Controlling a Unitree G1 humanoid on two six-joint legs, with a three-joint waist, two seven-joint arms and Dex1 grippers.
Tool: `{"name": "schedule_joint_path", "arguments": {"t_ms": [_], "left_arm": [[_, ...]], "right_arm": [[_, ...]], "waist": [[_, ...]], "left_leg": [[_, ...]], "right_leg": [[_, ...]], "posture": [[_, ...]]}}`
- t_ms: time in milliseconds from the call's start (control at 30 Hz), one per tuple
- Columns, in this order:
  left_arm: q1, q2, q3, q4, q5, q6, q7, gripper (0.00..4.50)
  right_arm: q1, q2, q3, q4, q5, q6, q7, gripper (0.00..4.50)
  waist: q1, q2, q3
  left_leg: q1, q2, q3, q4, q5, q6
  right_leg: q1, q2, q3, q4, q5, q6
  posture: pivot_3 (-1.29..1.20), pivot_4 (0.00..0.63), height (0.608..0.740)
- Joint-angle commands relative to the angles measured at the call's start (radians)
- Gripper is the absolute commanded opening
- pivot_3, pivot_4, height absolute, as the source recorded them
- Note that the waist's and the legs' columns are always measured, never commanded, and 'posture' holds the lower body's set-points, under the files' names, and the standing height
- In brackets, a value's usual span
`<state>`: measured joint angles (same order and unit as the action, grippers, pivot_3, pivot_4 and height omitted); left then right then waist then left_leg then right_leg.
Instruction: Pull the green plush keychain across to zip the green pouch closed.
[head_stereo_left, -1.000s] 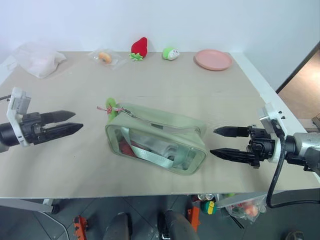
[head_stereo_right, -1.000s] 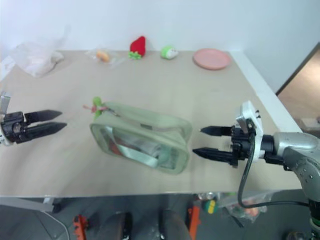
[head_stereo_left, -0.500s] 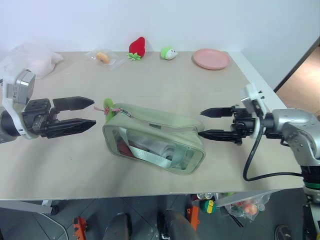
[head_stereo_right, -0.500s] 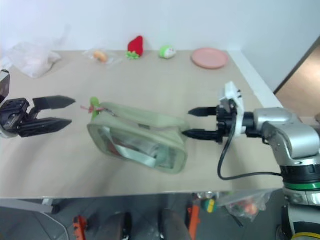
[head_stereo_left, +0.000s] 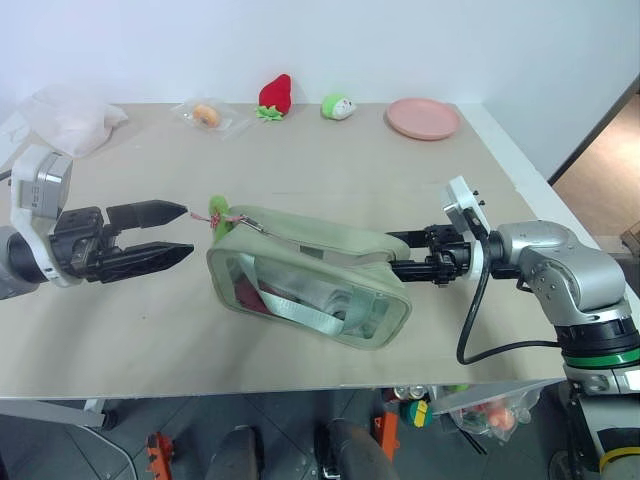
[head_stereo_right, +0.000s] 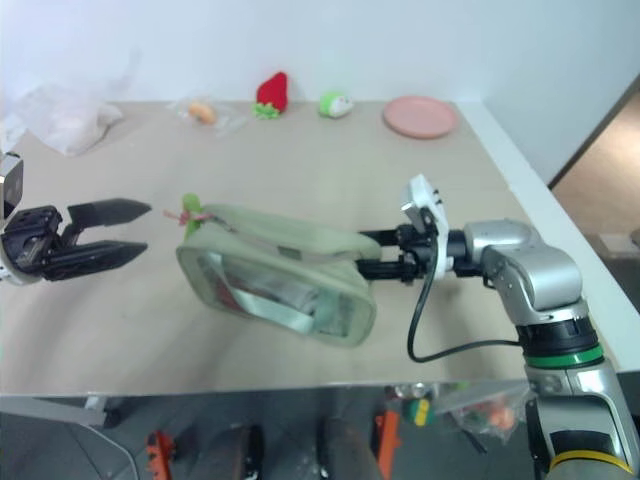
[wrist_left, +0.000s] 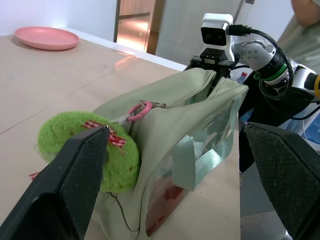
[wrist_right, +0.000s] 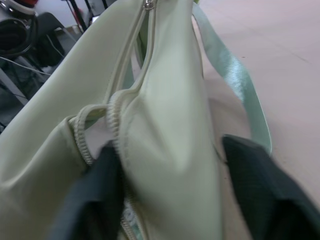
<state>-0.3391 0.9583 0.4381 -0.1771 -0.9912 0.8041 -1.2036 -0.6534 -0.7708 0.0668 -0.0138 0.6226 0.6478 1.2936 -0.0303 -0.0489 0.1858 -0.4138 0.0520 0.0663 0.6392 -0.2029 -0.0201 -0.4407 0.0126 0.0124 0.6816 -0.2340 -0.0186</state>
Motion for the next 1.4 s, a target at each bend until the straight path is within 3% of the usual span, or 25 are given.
{"name": "schedule_joint_path", "arguments": {"t_ms": [33, 133, 167, 367, 633, 800, 1200, 1400], "left_arm": [[0.007, 0.0, 0.048, -0.033, -0.019, -0.022, 0.006, 4.5], [0.015, -0.007, 0.051, -0.037, -0.018, -0.028, 0.012, 4.5], [0.017, -0.009, 0.051, -0.039, -0.02, -0.029, 0.014, 4.5], [0.018, -0.021, 0.06, -0.045, -0.038, -0.028, 0.029, 4.5], [0.027, -0.027, 0.068, -0.031, -0.044, -0.025, 0.044, 4.5], [0.049, -0.022, 0.093, -0.05, -0.065, -0.013, 0.065, 4.5], [0.037, 0.009, 0.159, -0.034, -0.132, 0.041, 0.116, 4.5], [0.02, 0.016, 0.162, -0.013, -0.154, 0.063, 0.135, 4.5]], "right_arm": [[-0.027, -0.004, -0.029, -0.003, 0.009, -0.009, 0.025, 1.13], [-0.03, -0.004, -0.027, 0.0, 0.01, -0.004, 0.036, 0.06], [-0.033, -0.003, -0.025, 0.004, 0.007, -0.006, 0.039, 0.02], [-0.111, 0.013, -0.009, 0.108, -0.045, -0.075, 0.081, 0.02], [-0.476, 0.114, 0.082, 0.585, -0.254, -0.354, 0.234, 0.02], [-0.576, 0.184, 0.103, 0.784, -0.313, -0.463, 0.316, 0.02], [-0.558, 0.224, 0.186, 0.818, -0.227, -0.503, 0.321, 0.02], [-0.597, 0.224, 0.138, 0.796, -0.101, -0.43, 0.321, 0.02]], "waist": [[0.0, 0.0, 0.0], [0.0, 0.0, 0.0], [0.0, 0.0, 0.0], [-0.001, 0.0, 0.0], [-0.009, 0.0, 0.0], [-0.012, 0.0, 0.0], [-0.016, 0.001, 0.0], [-0.016, 0.001, 0.0]], "left_leg": [[0.0, 0.0, 0.0, 0.0, 0.0, 0.0], [0.0, 0.0, 0.0, 0.0, 0.0, 0.0], [0.0, 0.0, 0.0, 0.0, 0.0, 0.0], [0.0, 0.0, 0.0, 0.0, 0.0, 0.0], [0.0, 0.0, 0.001, 0.001, 0.0, 0.0], [0.0, 0.002, 0.0, -0.001, 0.0, 0.0], [0.0, 0.002, 0.0, 0.0, 0.001, -0.001], [0.0, 0.005, 0.0, 0.0, 0.002, -0.003]], "right_leg": [[0.0, 0.0, 0.0, 0.0, 0.0, 0.0], [0.0, 0.0, 0.0, 0.0, 0.0, 0.0], [0.0, 0.0, 0.0, 0.0, 0.0, 0.0], [0.0, 0.0, 0.0, 0.0, 0.0, 0.0], [-0.001, 0.002, 0.0, 0.0, 0.002, -0.001], [-0.001, 0.002, 0.0, 0.0, 0.001, -0.003], [-0.001, 0.001, 0.0, 0.001, 0.001, -0.003], [-0.001, 0.004, 0.0, 0.001, 0.003, -0.006]], "posture": [[0.0, 0.15, 0.74], [0.0, 0.15, 0.74], [0.0, 0.15, 0.74], [0.0, 0.15, 0.74], [0.0, 0.15, 0.74], [0.0, 0.15, 0.74], [0.0, 0.15, 0.74], [0.0, 0.15, 0.74]]}}
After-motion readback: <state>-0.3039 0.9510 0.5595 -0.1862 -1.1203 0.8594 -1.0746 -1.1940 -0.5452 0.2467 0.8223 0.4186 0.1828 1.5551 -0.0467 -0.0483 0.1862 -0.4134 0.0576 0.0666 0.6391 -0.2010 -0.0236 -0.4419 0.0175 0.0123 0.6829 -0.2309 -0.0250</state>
